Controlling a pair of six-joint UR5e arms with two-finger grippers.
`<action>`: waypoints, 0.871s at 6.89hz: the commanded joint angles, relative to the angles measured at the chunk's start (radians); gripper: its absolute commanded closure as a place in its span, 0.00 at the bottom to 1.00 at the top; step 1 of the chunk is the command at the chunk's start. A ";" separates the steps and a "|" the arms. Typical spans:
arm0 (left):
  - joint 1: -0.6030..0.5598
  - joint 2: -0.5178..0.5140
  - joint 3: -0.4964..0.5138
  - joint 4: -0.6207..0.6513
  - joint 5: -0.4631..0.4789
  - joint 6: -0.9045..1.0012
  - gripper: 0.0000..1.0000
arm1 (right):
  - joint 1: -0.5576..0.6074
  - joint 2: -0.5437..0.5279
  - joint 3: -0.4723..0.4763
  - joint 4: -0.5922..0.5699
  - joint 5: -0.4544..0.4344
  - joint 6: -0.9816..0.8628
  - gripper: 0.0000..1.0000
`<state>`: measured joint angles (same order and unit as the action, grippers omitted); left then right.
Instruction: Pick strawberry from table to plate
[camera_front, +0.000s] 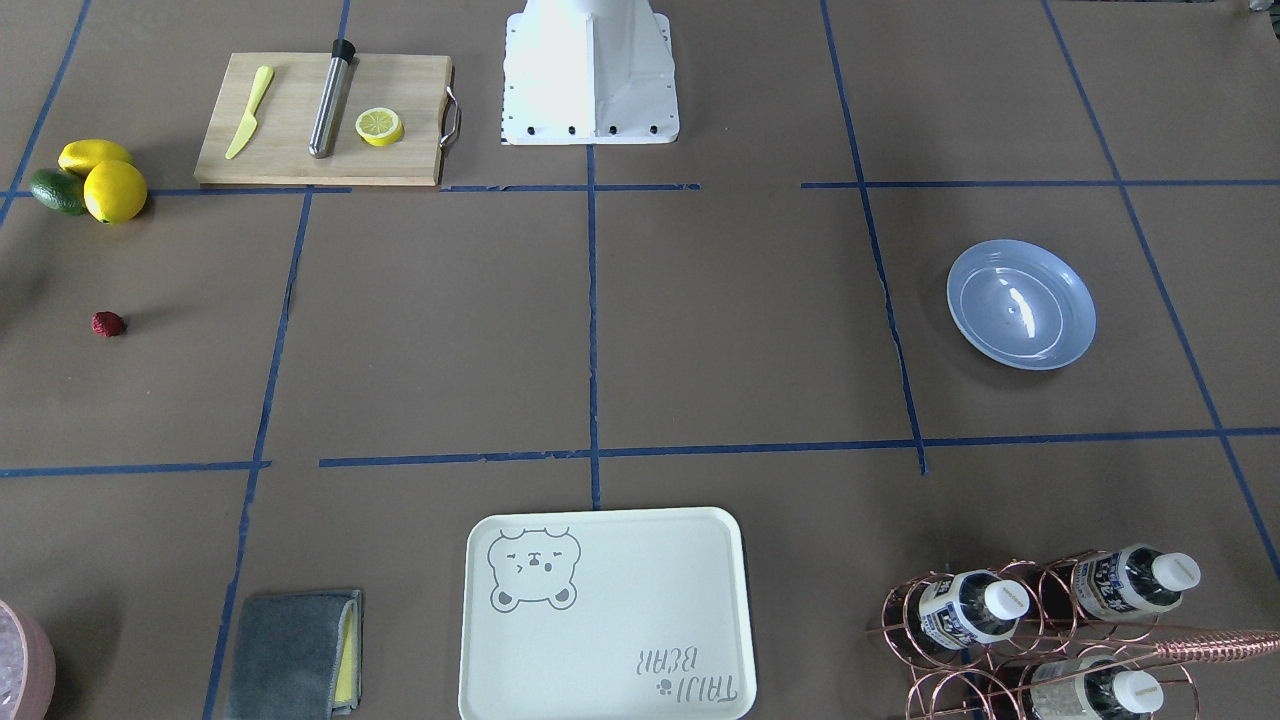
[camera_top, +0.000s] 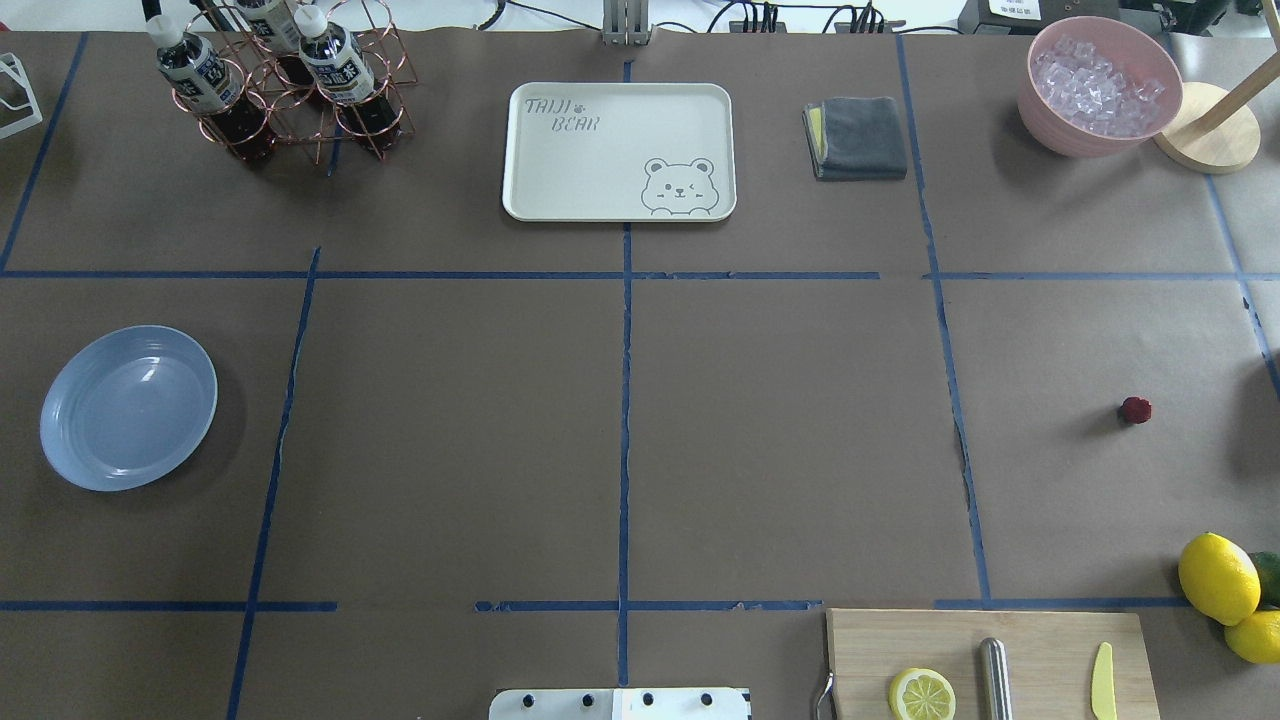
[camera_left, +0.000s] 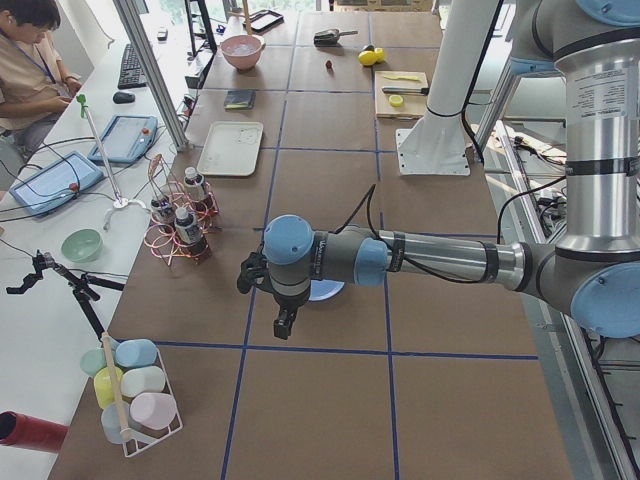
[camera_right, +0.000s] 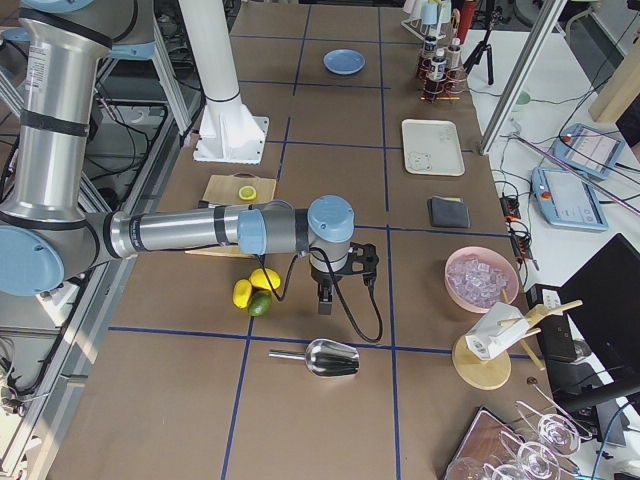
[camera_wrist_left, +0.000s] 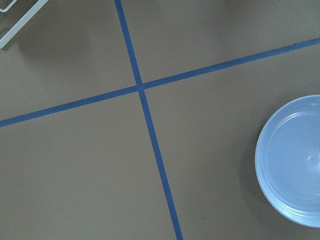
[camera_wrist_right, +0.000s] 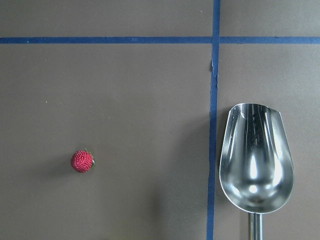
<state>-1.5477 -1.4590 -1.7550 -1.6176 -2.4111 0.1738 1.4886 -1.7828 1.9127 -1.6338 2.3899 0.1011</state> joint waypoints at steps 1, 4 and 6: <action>0.094 0.000 0.041 -0.077 -0.075 -0.060 0.00 | -0.001 -0.003 0.000 0.000 0.009 0.008 0.00; 0.307 -0.001 0.142 -0.370 -0.071 -0.408 0.00 | -0.001 -0.001 0.000 0.006 0.028 0.006 0.00; 0.378 -0.009 0.261 -0.595 -0.068 -0.605 0.00 | -0.004 -0.004 -0.004 0.067 0.037 0.006 0.00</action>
<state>-1.2212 -1.4652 -1.5478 -2.0866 -2.4814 -0.2947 1.4863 -1.7861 1.9096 -1.5888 2.4230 0.1076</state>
